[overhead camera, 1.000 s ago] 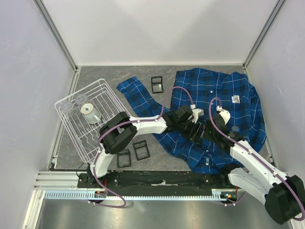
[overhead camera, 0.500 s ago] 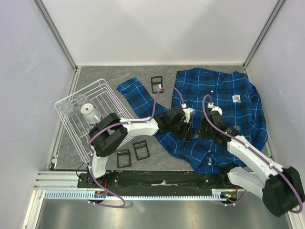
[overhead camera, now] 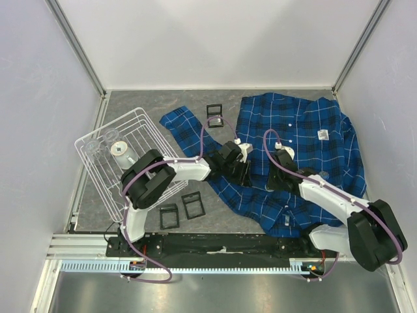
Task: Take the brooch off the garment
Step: Remove the brooch from the clothes.
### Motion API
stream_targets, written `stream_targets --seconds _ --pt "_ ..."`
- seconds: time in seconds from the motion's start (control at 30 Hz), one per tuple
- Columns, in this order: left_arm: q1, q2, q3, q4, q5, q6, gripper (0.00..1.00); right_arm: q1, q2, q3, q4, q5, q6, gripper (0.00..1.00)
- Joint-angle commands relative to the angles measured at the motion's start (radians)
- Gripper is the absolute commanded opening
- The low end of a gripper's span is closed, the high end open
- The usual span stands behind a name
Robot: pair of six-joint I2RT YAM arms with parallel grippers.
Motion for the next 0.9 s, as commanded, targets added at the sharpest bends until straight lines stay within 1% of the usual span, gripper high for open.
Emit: stream_targets --seconds 0.0,0.1,0.27,0.3,0.33,0.4,0.53,0.57,0.7,0.73,0.83,0.87 --pt "0.041 0.016 -0.036 0.030 -0.022 -0.021 0.37 0.002 0.013 0.001 -0.026 0.066 0.044 0.21" --pt "0.045 0.017 -0.036 0.013 -0.020 -0.013 0.37 0.002 0.010 0.007 -0.017 0.054 0.034 0.26" --pt "0.044 0.003 -0.049 0.016 0.003 -0.011 0.37 0.014 0.030 0.030 0.029 -0.012 -0.023 0.35" --pt "0.044 0.000 -0.050 0.021 0.014 -0.013 0.37 0.019 0.028 0.033 0.035 -0.013 -0.025 0.36" --pt "0.044 0.002 -0.053 0.021 0.018 -0.014 0.37 0.023 0.025 0.035 0.049 -0.012 -0.034 0.41" --pt "0.044 -0.001 -0.056 0.028 0.028 -0.021 0.37 0.028 0.028 0.041 0.053 -0.007 -0.034 0.44" --pt "0.044 -0.006 -0.064 0.030 0.028 -0.022 0.37 0.039 0.067 0.049 0.052 -0.007 -0.048 0.54" --pt "0.045 -0.007 -0.064 0.030 0.028 -0.021 0.37 0.043 0.082 0.049 0.056 -0.007 -0.048 0.55" --pt "0.044 -0.018 -0.066 0.024 0.024 -0.016 0.37 0.079 0.107 0.053 0.038 0.068 -0.037 0.57" --pt "0.044 -0.021 -0.064 0.024 0.023 -0.013 0.37 0.086 0.111 0.056 0.026 0.101 -0.035 0.58" --pt "0.044 -0.023 -0.061 0.021 0.028 -0.011 0.38 0.111 0.140 0.067 0.012 0.138 -0.031 0.63" --pt "0.045 -0.023 -0.060 0.019 0.028 -0.011 0.38 0.114 0.157 0.068 0.010 0.146 -0.029 0.63"
